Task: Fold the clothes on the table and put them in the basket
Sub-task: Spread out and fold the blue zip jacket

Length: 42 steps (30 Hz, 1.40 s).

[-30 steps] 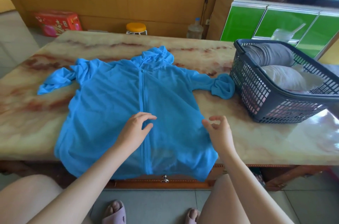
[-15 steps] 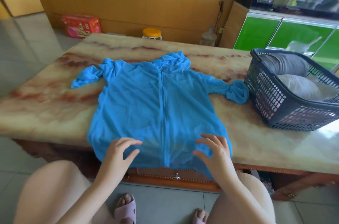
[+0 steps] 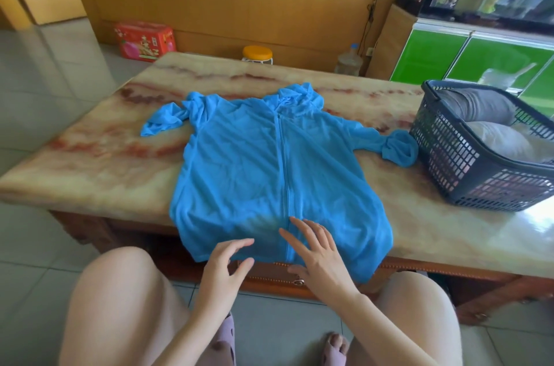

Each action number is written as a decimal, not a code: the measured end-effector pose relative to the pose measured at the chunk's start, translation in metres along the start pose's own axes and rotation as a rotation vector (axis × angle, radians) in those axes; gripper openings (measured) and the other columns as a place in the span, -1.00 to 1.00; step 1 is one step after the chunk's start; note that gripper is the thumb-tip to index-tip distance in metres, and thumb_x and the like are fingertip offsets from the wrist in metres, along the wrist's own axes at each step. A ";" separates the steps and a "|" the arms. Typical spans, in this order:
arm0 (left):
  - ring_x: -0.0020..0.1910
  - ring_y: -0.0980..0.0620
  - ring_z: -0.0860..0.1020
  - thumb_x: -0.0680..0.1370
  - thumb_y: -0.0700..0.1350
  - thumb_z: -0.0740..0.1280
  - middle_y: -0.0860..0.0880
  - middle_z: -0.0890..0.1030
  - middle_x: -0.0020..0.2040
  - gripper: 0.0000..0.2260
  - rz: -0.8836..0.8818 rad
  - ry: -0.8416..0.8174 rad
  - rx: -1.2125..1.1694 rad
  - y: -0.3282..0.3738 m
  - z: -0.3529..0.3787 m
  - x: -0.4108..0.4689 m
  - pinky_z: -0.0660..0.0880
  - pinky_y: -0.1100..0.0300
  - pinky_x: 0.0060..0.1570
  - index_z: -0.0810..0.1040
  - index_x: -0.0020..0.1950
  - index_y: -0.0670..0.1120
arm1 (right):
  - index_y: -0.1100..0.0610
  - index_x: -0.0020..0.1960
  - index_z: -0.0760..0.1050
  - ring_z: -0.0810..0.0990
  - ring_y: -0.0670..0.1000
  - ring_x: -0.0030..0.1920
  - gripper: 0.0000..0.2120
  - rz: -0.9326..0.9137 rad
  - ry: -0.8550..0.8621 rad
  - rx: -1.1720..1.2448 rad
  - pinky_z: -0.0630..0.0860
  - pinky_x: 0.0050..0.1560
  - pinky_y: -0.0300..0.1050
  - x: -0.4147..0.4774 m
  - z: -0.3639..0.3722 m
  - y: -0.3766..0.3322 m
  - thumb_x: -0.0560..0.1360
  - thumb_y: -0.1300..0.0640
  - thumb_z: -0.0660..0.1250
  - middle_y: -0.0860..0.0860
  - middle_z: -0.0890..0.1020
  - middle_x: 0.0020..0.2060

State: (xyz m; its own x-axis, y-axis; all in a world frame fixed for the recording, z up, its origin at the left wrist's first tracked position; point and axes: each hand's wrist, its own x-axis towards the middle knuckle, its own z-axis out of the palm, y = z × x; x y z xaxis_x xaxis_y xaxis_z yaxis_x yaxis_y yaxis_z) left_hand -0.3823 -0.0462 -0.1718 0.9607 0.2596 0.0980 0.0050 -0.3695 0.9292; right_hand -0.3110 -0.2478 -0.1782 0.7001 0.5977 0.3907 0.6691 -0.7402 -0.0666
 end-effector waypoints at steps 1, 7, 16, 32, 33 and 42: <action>0.11 0.32 0.48 0.47 -0.28 0.41 0.18 0.55 0.06 -0.61 0.039 -0.005 0.035 0.003 0.001 0.003 0.37 0.44 0.10 0.57 0.03 0.24 | -0.03 0.34 0.43 0.40 0.07 0.20 -0.23 0.009 0.044 -0.005 0.45 0.23 0.01 0.005 0.000 0.000 0.18 -0.01 0.62 0.02 0.45 0.30; 0.11 0.32 0.46 0.48 -0.26 0.41 0.18 0.56 0.04 -0.71 0.148 -0.033 0.093 0.018 0.001 0.020 0.31 0.51 0.09 0.57 0.07 0.11 | -0.02 0.09 0.59 0.42 0.03 -0.08 -0.62 -0.032 0.186 -0.008 0.44 -0.14 -0.11 0.035 0.005 0.010 0.31 0.12 0.55 -0.01 0.54 0.02; 0.11 0.22 0.44 0.36 -0.27 0.51 0.19 0.50 0.07 -0.60 0.318 -0.029 0.285 -0.004 0.010 0.015 0.32 0.38 0.18 0.56 0.09 0.08 | 0.04 -0.25 0.61 0.48 -0.02 -0.26 -0.78 -0.030 0.187 0.137 0.32 -0.18 -0.22 0.056 0.001 0.016 0.47 0.00 0.26 -0.06 0.56 -0.19; -0.25 0.30 0.48 0.43 -0.23 0.46 0.12 0.53 -0.15 -0.85 0.464 0.008 0.308 0.039 0.006 0.093 0.35 0.47 -0.22 0.63 -0.06 -0.03 | -0.08 -0.18 0.55 0.58 -0.05 -0.15 -0.78 0.456 -0.121 0.814 0.47 -0.03 -0.15 0.119 -0.047 0.037 0.44 0.24 0.44 0.00 0.62 -0.09; -0.28 0.30 0.47 0.43 -0.26 0.46 0.09 0.55 -0.19 -0.89 0.404 0.014 0.228 0.042 0.004 0.100 0.33 0.48 -0.23 0.64 -0.13 -0.07 | -0.09 -0.09 0.56 0.59 -0.09 -0.08 -0.81 0.455 -0.106 0.777 0.48 0.02 -0.16 0.114 -0.047 0.035 0.44 0.20 0.44 -0.04 0.61 -0.02; -0.26 0.16 0.51 0.45 -0.22 0.43 0.06 0.64 -0.22 -0.89 0.176 -0.007 0.016 0.072 0.008 0.142 0.39 0.41 -0.21 0.64 -0.16 -0.01 | -0.13 0.54 -0.01 0.17 0.00 0.44 -0.08 0.173 0.003 0.223 0.19 0.41 -0.16 0.078 -0.029 -0.007 0.34 -0.27 0.39 0.00 0.02 0.53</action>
State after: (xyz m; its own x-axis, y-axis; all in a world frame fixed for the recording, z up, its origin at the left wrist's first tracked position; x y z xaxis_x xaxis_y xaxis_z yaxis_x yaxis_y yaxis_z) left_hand -0.2436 -0.0432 -0.0937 0.9491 0.1837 0.2559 -0.1588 -0.4227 0.8922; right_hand -0.2679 -0.2047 -0.1210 0.8081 0.4674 0.3585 0.5784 -0.7447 -0.3330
